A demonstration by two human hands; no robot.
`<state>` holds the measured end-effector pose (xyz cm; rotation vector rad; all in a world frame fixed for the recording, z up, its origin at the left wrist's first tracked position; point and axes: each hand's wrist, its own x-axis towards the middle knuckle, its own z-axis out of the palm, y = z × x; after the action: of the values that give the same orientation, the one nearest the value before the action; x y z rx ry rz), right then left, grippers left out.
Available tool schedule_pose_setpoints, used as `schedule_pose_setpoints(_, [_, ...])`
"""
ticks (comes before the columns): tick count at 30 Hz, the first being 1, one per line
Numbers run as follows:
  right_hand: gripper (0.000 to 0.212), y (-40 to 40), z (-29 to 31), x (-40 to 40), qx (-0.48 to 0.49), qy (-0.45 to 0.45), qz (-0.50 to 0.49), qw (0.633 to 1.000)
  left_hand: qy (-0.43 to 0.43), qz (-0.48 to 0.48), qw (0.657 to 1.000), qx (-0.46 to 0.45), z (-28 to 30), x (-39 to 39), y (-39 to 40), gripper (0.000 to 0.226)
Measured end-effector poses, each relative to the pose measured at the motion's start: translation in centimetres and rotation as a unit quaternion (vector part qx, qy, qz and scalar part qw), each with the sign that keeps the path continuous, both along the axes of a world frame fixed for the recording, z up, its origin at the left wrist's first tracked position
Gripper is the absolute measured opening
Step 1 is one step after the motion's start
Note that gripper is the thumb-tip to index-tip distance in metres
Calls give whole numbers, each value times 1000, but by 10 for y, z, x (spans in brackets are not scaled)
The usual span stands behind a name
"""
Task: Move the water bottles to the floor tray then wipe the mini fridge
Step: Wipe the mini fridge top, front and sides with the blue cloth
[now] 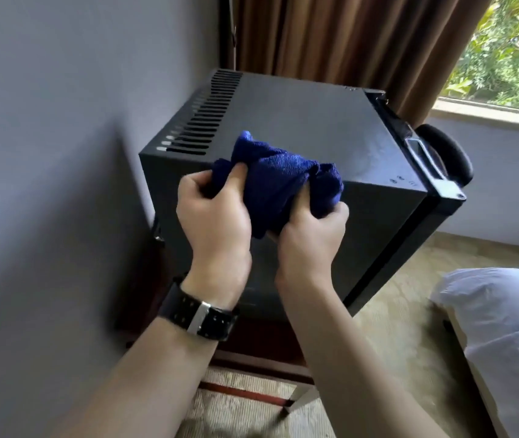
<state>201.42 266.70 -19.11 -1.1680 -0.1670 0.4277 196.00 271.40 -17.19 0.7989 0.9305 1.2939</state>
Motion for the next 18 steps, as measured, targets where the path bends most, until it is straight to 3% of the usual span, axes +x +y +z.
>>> schedule_pose_setpoints(5, [13, 1, -146, -10, -46, -37, -18, 998, 48, 14, 997, -62, -140, -7, 2, 13])
schedule_pose_setpoints(11, [14, 8, -300, -14, -103, 5, 11, 995, 65, 3, 989, -135, -284, -7, 5, 13])
schedule_pose_setpoints(14, [26, 2, -344, -9, -118, 56, 47, 990, 67, -12, 978, -196, -324, -5, 1, 13])
schedule_pose_setpoints(18, [36, -6, -349, -2, -99, 150, 83, 980, 66, -9, 966, -252, -332, -1, -2, 20])
